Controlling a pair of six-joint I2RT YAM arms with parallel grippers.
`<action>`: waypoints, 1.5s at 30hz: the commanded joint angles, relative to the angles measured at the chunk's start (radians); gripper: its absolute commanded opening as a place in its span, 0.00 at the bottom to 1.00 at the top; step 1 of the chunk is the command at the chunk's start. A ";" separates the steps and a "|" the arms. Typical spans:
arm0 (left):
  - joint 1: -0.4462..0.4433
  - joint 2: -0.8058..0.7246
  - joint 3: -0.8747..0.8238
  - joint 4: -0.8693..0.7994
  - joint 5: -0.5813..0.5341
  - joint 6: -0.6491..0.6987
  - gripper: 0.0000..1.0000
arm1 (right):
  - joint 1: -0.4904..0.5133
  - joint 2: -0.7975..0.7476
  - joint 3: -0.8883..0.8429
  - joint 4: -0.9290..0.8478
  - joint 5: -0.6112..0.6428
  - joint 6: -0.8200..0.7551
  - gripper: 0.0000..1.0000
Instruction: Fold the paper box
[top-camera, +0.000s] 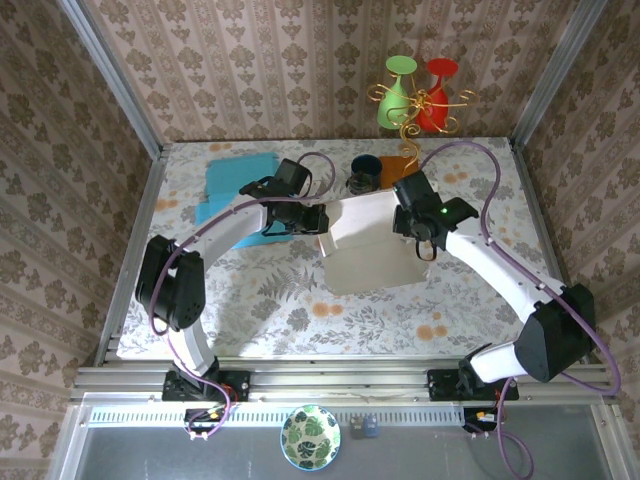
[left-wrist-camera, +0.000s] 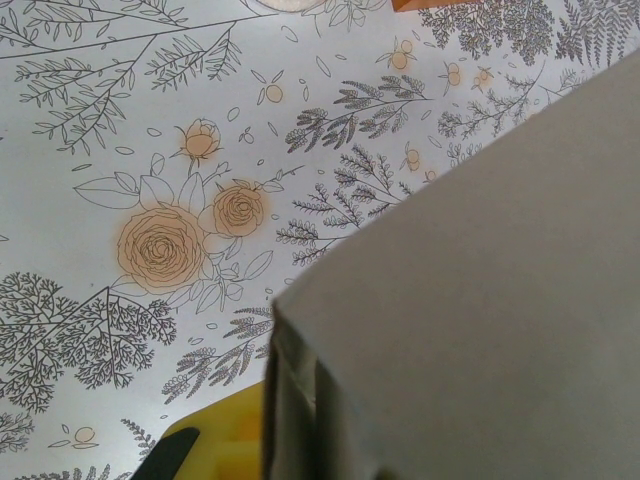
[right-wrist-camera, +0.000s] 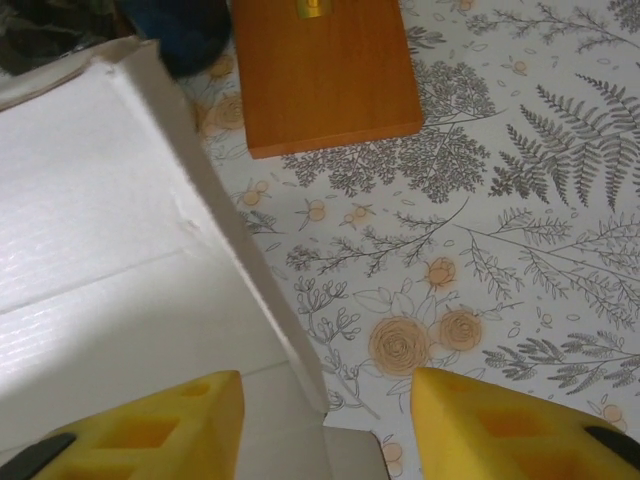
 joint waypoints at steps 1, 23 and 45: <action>-0.006 -0.008 0.038 -0.012 0.012 0.019 0.00 | -0.025 -0.006 -0.011 0.035 -0.048 -0.075 0.51; -0.007 -0.008 0.036 -0.035 0.020 0.039 0.00 | -0.056 0.207 0.115 0.070 -0.079 -0.186 0.07; -0.065 0.067 -0.214 0.143 -0.198 -0.028 0.04 | 0.174 0.182 -0.015 -0.137 0.159 0.221 0.00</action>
